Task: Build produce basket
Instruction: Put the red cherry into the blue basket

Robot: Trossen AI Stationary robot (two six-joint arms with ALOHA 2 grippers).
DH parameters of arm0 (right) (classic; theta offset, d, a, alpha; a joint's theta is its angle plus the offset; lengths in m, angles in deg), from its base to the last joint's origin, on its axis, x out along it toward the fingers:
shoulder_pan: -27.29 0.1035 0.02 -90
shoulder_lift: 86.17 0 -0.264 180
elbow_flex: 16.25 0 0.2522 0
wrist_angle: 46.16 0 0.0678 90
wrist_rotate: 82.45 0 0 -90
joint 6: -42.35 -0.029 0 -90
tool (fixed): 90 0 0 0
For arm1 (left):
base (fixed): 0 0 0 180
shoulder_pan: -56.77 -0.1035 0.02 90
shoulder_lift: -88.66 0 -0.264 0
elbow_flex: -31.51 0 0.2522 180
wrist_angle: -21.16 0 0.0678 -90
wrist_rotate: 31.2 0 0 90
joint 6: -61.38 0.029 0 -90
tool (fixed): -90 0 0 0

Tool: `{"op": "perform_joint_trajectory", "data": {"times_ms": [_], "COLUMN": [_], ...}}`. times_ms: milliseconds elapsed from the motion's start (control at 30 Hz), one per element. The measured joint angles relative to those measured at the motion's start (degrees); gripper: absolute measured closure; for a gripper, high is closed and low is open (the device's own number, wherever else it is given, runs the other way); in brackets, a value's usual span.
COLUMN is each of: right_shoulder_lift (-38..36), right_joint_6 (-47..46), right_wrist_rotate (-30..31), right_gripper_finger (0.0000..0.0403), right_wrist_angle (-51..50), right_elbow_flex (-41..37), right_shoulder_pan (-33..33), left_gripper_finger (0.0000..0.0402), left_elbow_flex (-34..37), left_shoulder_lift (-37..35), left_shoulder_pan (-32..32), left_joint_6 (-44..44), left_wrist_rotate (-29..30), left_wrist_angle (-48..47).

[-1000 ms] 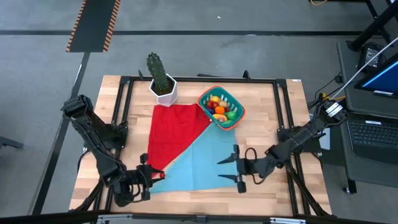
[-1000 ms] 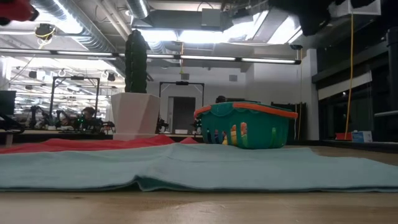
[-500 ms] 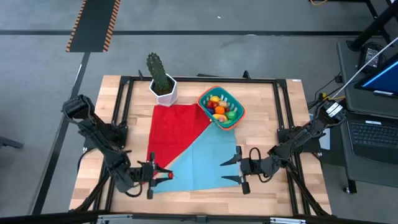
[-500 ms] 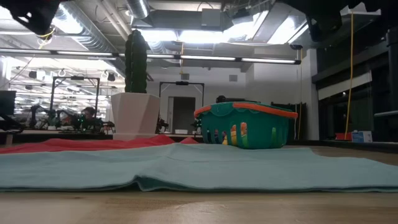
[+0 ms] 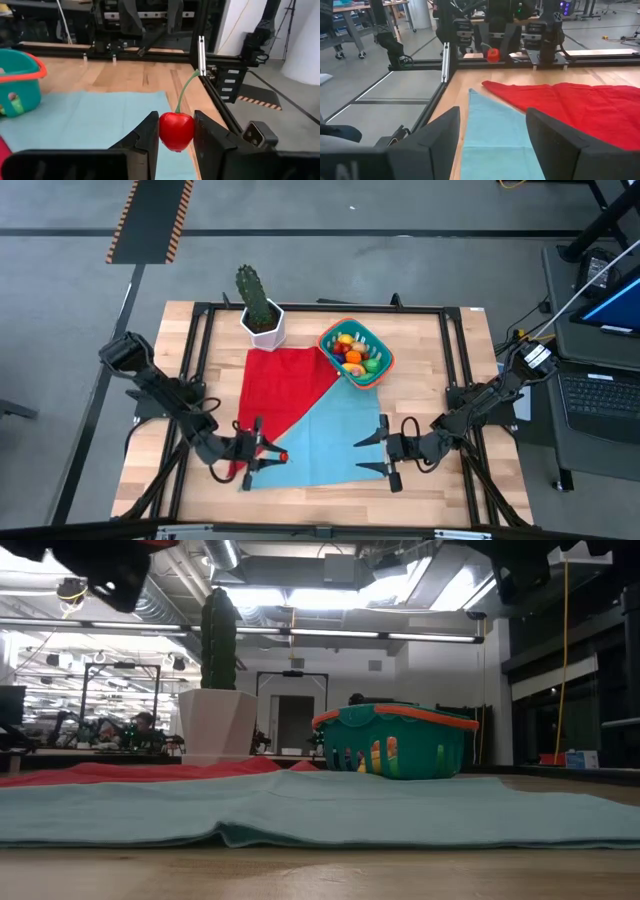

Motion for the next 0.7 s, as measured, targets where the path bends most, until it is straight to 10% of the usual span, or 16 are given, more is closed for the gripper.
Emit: {"op": "perform_joint_trajectory", "data": {"times_ms": [700], "right_shoulder_lift": [0.03], "right_joint_6": [4.63], "right_wrist_rotate": [-7.04], "right_gripper_finger": [0.0175], "right_wrist_angle": [6.34], "right_elbow_flex": [0.00], "right_shoulder_pan": [-10.98], "left_gripper_finger": [0.0315], "left_elbow_flex": [0.00], "left_shoulder_lift": [0.00], "left_shoulder_pan": [-17.24], "left_joint_6": [9.66], "left_wrist_rotate": [-16.24], "left_wrist_angle": [7.08]}}
